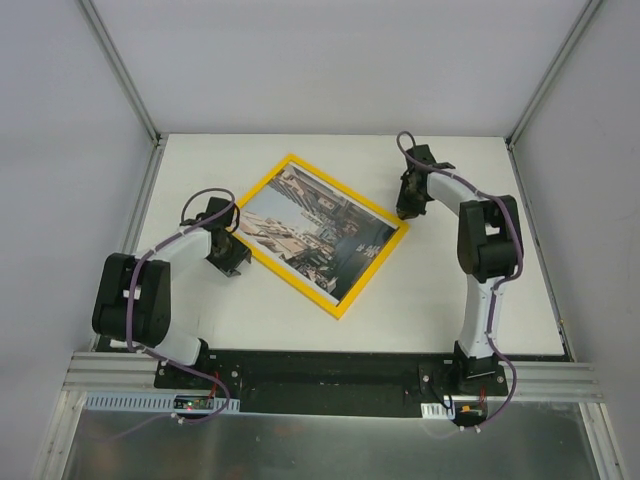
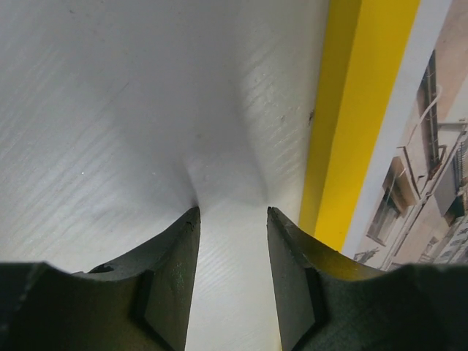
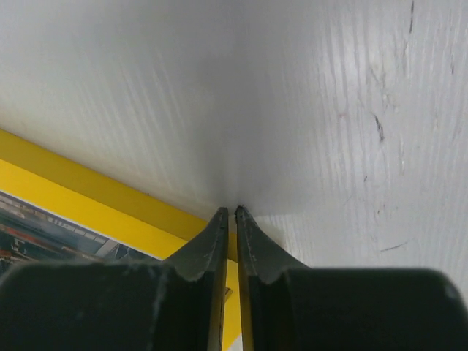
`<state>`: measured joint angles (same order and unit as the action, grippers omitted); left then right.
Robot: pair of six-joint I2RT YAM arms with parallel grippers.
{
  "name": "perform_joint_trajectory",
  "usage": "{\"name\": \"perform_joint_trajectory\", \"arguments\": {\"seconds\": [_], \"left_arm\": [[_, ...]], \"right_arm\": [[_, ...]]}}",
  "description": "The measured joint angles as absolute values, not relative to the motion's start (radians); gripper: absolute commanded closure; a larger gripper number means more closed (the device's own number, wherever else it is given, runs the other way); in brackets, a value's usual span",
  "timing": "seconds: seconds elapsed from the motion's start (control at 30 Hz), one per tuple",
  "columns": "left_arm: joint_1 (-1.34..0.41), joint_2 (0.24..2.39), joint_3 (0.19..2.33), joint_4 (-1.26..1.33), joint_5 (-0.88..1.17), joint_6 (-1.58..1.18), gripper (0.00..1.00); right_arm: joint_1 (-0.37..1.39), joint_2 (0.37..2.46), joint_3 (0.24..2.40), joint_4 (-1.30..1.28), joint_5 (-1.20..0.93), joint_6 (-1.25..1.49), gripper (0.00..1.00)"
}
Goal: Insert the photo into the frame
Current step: Rotate the photo frame at the center of the board.
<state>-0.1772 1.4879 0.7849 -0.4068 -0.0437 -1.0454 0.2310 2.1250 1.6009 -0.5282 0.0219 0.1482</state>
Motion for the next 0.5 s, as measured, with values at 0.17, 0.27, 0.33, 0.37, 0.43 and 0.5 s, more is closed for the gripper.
{"name": "perform_joint_trajectory", "arguments": {"seconds": [0.17,0.27,0.33,0.37,0.43,0.5], "left_arm": [[-0.175,1.569,0.86,-0.409,-0.032,-1.057,0.6],[-0.161,1.621,0.916,-0.424,-0.028,-1.059,0.63],[-0.154,1.664,0.963,-0.431,-0.028,-1.05,0.63],[-0.149,1.688,0.992,-0.432,-0.028,-1.039,0.63],[-0.144,1.736,1.049,-0.431,-0.026,-1.016,0.62],[-0.142,1.787,1.113,-0.432,-0.019,-0.984,0.62]], "right_arm": [[0.248,2.025,1.451,-0.51,0.026,0.15,0.89],[0.268,1.929,1.315,-0.493,0.037,0.158,0.89],[0.287,1.848,1.205,-0.474,0.039,0.17,0.89],[0.299,1.808,1.151,-0.466,0.038,0.178,0.88],[0.326,1.732,1.051,-0.441,0.038,0.196,0.88],[0.362,1.664,0.968,-0.42,0.039,0.215,0.88]]}}
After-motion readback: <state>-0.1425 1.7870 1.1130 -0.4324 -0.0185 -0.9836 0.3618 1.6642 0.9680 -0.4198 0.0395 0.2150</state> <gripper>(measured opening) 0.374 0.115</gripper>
